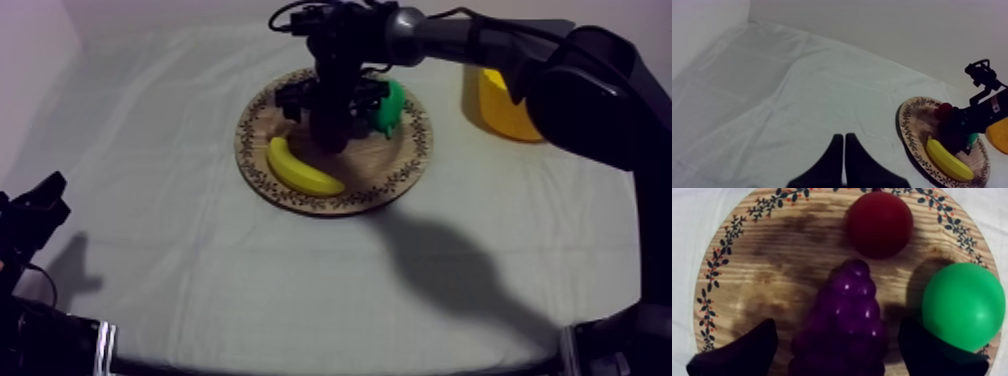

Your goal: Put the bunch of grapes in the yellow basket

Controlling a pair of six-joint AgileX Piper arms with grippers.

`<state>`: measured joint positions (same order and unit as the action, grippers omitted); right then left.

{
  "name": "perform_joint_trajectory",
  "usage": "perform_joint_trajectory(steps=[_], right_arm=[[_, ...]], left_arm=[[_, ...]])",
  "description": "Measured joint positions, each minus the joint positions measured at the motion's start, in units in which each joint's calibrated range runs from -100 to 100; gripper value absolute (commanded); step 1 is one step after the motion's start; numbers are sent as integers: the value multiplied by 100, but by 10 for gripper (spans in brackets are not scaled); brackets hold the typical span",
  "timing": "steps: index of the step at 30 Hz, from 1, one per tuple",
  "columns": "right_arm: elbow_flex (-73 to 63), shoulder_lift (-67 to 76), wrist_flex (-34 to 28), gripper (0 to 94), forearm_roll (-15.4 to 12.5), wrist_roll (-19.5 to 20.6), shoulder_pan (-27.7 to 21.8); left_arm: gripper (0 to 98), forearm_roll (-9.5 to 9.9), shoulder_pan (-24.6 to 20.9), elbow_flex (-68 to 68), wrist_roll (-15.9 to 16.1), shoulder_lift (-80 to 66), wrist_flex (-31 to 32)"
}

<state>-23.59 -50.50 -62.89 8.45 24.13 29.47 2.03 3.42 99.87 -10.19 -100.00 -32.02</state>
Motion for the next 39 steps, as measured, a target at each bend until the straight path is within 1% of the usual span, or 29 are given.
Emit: perform_joint_trajectory(steps=[2,5,13,18,22,30,35,39], right_arm=[[0,-6,0,775,0,-14,0],[0,-13,10,715,0,-16,4],[116,-21,145,455,56,34,24],[159,6,176,362,62,34,29],[258,39,261,334,76,11,29],[671,302,536,311,112,-23,29],[1225,782,813,306,180,-74,31],[1695,1318,858,289,230,-202,31]], left_arm=[[1,0,0,0,0,0,0],[1,0,0,0,0,0,0],[1,0,0,0,0,0,0],[1,0,0,0,0,0,0],[1,0,0,0,0,0,0],[1,0,0,0,0,0,0],[1,0,0,0,0,0,0],[1,0,0,0,0,0,0]])
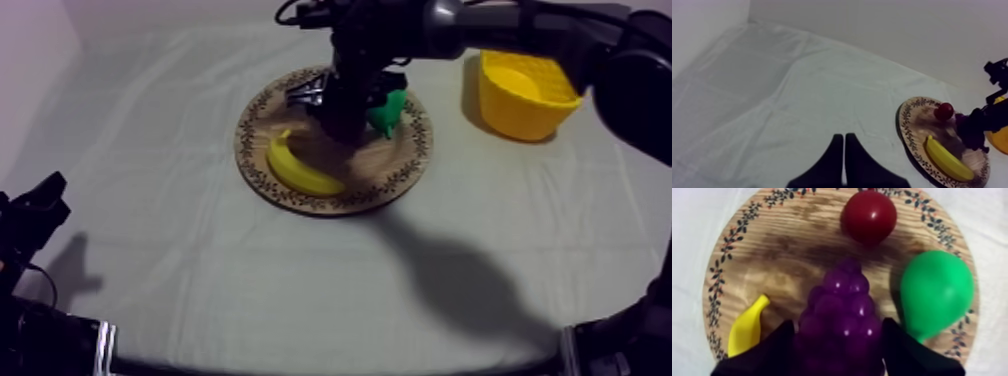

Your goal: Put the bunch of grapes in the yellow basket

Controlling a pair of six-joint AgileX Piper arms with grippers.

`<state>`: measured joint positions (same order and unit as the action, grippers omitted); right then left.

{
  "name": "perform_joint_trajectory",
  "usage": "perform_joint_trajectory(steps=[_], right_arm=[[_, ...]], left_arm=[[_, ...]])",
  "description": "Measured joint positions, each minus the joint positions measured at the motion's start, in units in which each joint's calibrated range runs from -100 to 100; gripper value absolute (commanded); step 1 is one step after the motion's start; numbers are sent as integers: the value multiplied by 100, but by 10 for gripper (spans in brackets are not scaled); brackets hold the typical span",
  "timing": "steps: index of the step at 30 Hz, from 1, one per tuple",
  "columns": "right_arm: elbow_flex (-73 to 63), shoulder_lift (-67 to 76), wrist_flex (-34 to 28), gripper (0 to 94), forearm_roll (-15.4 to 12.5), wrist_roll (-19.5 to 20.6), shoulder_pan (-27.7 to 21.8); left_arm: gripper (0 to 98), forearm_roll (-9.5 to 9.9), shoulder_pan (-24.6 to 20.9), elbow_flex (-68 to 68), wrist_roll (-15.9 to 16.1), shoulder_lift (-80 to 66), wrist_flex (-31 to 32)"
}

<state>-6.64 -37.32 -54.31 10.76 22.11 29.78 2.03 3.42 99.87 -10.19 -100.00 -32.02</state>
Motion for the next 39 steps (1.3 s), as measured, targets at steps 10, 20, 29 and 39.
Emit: perform_joint_trajectory(steps=[10,20,29,39], right_arm=[[1362,1419,-45,279,256,-304,-74],[3190,3027,151,275,298,-690,-311],[4329,4285,19,267,77,-914,-793],[3752,4599,-240,270,-280,-1349,-1727]], left_arm=[[1,0,0,0,0,0,0],[1,0,0,0,0,0,0],[1,0,0,0,0,0,0],[1,0,0,0,0,0,0]])
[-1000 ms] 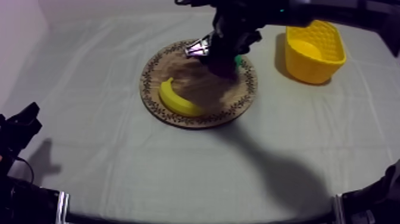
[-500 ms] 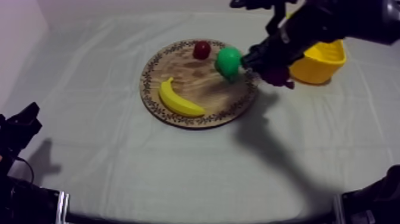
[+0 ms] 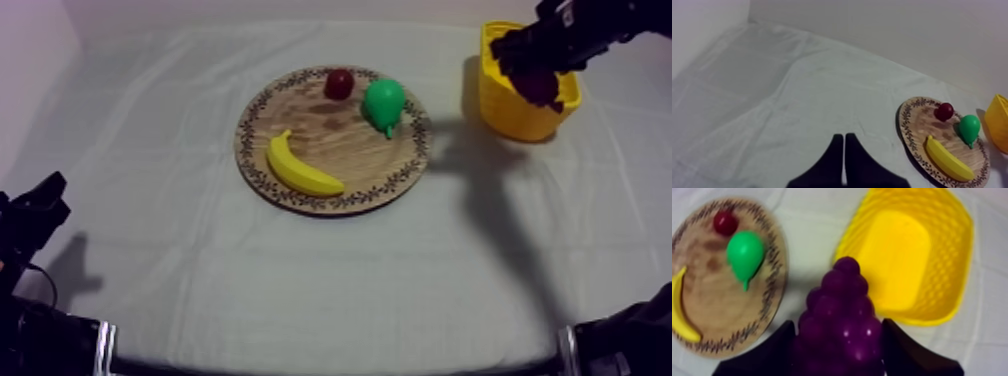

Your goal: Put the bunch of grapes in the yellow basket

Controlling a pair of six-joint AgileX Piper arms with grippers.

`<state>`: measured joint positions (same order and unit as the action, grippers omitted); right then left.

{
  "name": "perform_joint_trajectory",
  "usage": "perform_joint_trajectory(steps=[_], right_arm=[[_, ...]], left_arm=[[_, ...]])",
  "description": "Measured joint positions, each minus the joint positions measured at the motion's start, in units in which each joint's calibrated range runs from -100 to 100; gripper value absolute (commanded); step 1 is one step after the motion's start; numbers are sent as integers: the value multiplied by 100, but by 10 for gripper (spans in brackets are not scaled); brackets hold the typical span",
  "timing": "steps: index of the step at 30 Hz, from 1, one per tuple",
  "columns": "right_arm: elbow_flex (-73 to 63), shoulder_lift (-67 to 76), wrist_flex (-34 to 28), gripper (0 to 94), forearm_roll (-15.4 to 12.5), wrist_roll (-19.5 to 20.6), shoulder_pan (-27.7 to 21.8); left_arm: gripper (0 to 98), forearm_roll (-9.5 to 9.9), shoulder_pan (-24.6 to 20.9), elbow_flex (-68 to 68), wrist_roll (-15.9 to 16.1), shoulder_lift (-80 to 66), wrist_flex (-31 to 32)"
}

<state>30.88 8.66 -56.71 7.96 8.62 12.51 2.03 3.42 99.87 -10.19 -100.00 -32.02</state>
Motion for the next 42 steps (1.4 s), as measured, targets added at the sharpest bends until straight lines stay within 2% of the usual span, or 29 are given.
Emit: perform_joint_trajectory(steps=[8,14,27,42], right_arm=[[-892,-262,-106,274,-187,-240,-706],[-1645,-665,-74,270,-201,-250,-996],[-3150,-1952,-34,267,-213,-183,-1236],[-2833,-2836,431,260,-101,-80,-1295]], left_arm=[[1,0,0,0,0,0,0],[1,0,0,0,0,0,0],[1,0,0,0,0,0,0],[1,0,0,0,0,0,0]])
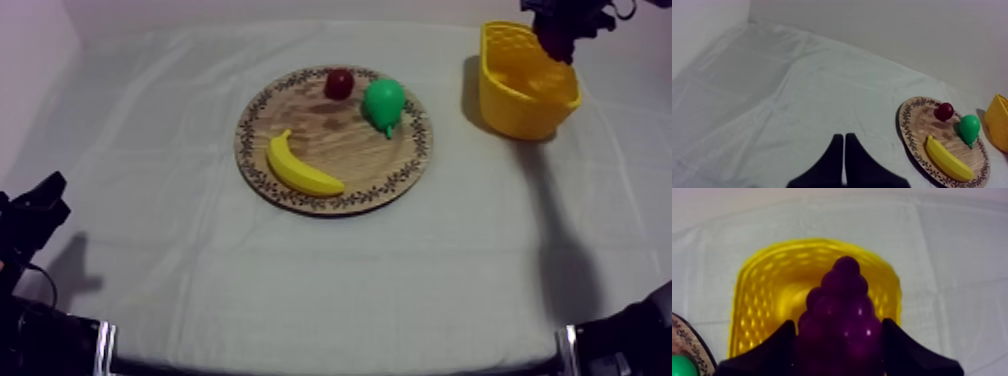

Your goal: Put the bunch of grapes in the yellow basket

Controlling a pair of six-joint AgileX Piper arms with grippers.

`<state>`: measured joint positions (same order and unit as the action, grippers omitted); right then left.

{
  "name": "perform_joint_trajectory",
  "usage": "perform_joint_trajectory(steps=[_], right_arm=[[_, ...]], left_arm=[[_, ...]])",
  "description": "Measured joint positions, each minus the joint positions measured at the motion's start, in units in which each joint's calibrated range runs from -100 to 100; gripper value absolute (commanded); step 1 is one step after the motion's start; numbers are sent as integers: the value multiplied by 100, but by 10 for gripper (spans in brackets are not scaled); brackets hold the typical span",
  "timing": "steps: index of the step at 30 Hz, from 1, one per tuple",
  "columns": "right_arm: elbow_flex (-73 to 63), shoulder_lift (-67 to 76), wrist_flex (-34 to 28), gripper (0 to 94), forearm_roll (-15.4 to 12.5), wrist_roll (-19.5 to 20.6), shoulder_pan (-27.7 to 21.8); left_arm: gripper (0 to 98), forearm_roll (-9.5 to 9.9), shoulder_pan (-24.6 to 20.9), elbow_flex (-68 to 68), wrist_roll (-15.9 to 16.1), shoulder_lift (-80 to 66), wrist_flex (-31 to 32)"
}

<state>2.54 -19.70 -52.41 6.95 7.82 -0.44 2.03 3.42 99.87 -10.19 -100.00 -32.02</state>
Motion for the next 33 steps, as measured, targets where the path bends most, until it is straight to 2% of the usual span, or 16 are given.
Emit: perform_joint_trajectory(steps=[18,20,24,26,29,33], right_arm=[[514,-382,436,268,181,185,87],[524,-382,464,337,181,180,66],[602,-330,547,617,181,180,38],[688,-286,678,708,181,176,23],[843,-208,815,775,187,185,18],[1042,-75,999,791,203,196,23]], left_arm=[[1,0,0,0,0,0,0],[1,0,0,0,0,0,0],[1,0,0,0,0,0,0],[1,0,0,0,0,0,0],[1,0,0,0,0,0,0],[1,0,0,0,0,0,0]])
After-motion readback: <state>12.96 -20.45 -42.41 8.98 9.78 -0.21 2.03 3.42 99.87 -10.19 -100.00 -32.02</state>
